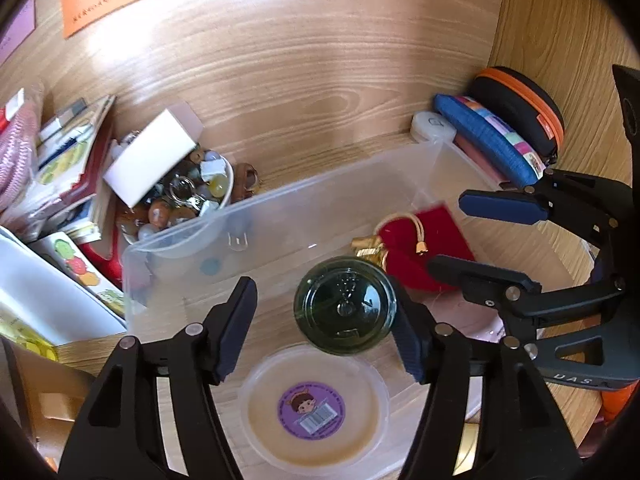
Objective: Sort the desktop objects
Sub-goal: 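Open the left tool releasing the bottle while the right tool releases the red pouch in the box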
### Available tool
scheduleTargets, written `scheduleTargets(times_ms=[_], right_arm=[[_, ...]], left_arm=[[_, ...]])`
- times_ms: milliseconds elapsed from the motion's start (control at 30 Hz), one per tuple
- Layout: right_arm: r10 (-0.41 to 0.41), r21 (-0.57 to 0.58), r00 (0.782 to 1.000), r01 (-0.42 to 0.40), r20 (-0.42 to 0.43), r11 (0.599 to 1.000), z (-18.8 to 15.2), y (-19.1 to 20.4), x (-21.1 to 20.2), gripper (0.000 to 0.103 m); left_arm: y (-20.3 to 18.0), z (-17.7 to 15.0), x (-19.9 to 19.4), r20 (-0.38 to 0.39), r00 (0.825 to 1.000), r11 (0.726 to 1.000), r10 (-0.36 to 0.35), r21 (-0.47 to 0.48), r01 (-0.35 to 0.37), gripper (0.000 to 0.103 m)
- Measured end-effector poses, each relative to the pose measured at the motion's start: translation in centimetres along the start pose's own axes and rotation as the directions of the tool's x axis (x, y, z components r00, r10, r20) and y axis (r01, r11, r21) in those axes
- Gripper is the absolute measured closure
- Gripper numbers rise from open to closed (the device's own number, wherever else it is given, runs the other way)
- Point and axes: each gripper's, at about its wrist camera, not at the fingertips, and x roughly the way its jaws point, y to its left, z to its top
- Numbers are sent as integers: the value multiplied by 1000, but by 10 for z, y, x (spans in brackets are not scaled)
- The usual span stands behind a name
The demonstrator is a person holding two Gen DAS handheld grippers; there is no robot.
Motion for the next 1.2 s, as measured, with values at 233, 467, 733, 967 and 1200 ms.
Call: scheduleTargets(times_ms=[233,467,733,967,1200], right_arm=[[-27,10,1000,26,10,1000,0,-4,-7,58],[-52,32,998,51,36,998,-2,-7,-28,47],[-68,40,995,65,77,997,-8,2,-57,43],[-86,68,991,79,102,995,-25,10,-80,27],[-76,94,992,66,103,993,-40,15,-94,27]], left_arm=[[2,1,-14,17,999,999,36,-8,-35,36],[6,-5,-35,43,997,998,63,-34,-61,26],[0,-13,-66,94,990,993,107,-49,-103,22],[-5,-32,-87,136,976,984,170,-68,-162,12],[-9,-53,-105,152,969,978,197,-94,-184,11]])
